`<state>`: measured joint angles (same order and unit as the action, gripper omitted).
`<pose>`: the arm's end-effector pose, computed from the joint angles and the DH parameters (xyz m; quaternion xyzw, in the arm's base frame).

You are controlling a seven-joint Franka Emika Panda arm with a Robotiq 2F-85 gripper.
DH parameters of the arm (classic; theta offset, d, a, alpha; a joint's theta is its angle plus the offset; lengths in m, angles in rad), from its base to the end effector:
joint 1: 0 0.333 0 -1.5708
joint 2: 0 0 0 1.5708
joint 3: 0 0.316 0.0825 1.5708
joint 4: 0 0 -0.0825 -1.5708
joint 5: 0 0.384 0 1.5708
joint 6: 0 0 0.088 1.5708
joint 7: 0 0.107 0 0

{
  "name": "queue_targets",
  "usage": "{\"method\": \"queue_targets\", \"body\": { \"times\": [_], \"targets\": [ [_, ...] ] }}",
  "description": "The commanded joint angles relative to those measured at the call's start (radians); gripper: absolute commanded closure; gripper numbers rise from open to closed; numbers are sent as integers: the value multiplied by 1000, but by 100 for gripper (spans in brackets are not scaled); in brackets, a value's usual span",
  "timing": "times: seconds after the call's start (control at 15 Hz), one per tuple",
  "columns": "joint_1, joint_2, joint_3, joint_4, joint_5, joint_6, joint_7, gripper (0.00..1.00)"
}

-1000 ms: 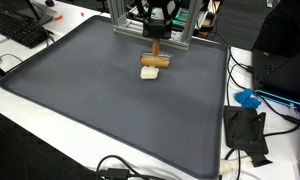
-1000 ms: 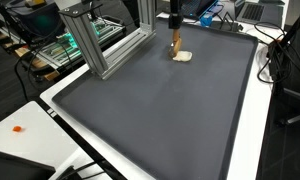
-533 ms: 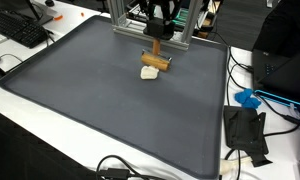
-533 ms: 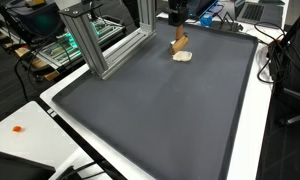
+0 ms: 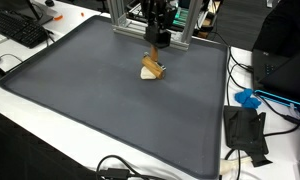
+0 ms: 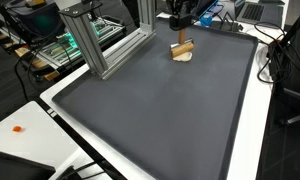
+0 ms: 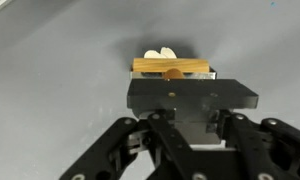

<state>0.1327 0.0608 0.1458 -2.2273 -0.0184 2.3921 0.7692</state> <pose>0.5230 0.1490 0.3562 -0.9702 0.2367 -0.0464 0.0243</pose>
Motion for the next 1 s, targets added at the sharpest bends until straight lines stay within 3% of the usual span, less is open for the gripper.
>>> {"method": "queue_targets", "body": {
  "times": [0.0, 0.33, 0.93],
  "targets": [
    [14, 22, -23, -5, -80, 38, 183, 78],
    [15, 32, -27, 13, -171, 21, 339, 78],
    [25, 54, -1, 26, 20, -63, 225, 78]
  ]
}}
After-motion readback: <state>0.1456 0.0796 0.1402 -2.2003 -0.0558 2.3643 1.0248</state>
